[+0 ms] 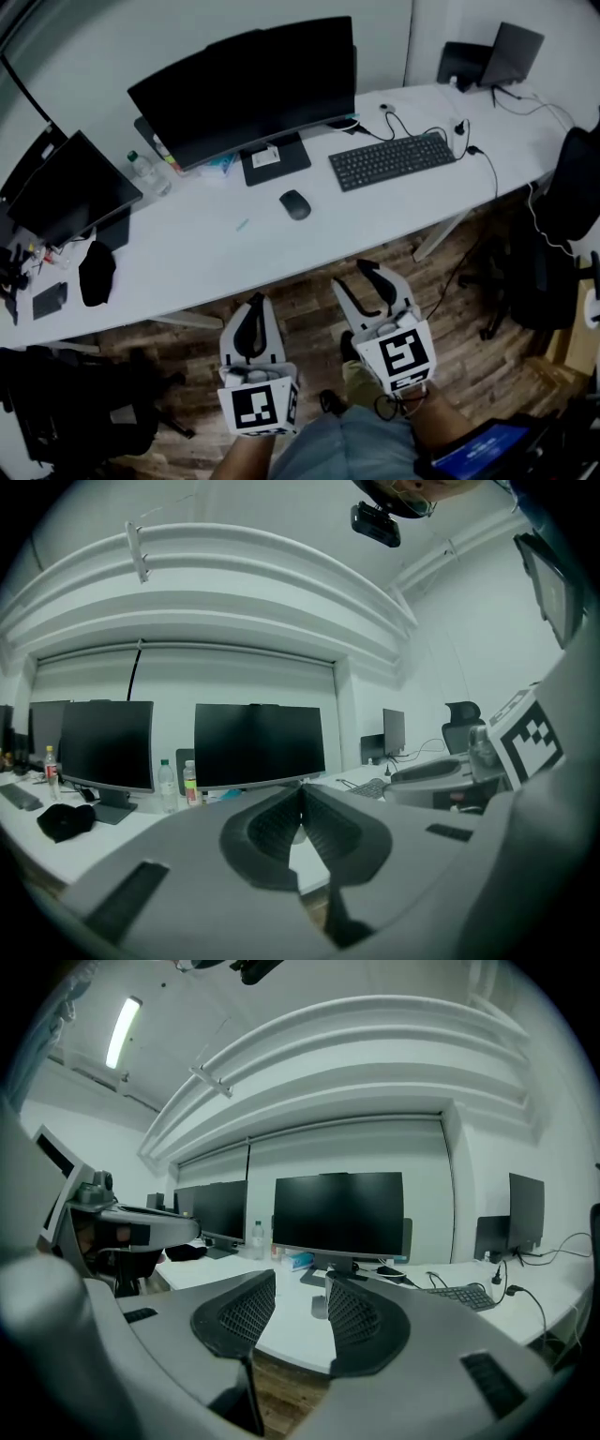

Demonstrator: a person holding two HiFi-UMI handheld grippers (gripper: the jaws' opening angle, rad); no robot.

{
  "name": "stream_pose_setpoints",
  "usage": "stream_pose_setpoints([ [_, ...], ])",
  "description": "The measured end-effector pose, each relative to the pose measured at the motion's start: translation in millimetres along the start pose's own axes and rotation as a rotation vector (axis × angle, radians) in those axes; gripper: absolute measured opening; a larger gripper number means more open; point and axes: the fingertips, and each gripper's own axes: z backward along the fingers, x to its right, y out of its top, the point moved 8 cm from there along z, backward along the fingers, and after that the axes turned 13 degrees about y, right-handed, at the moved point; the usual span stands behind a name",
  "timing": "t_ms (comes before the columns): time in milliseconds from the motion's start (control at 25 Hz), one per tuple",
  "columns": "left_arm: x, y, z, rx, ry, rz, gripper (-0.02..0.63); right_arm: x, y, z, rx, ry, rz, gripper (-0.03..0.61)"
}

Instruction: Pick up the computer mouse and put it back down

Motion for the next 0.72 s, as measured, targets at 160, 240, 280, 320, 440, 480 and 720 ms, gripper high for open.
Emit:
stream_pose_setpoints([
  [160, 8, 2, -45, -0.026, 0.013, -0.035, 0.005, 38, -2, -28, 0.002, 0.01, -0.032, 0.183],
  [240, 11, 5, -65, -0.035, 0.019, -0.044, 0.005, 55, 0, -40, 0.01, 0.015, -0.046, 0.183],
  [280, 13, 6, -73, -0.039, 0.019, -0.047, 0.005, 63, 1, -45, 0.014, 0.018, -0.049, 0.183],
  [320, 15, 8, -81, -0.041, 0.019, -0.051, 0.005, 71, 2, -50, 0.018, 0.02, -0.052, 0.183],
  [440, 22, 16, -102, -0.036, 0.023, -0.066, 0.005, 92, 6, -63, 0.028, 0.029, -0.062, 0.181],
  [480, 24, 19, -109, -0.032, 0.026, -0.073, 0.005, 98, 8, -67, 0.031, 0.032, -0.063, 0.181],
  [720, 28, 40, -137, 0.011, 0.076, -0.081, 0.005, 129, 25, -92, 0.061, 0.065, -0.037, 0.179],
])
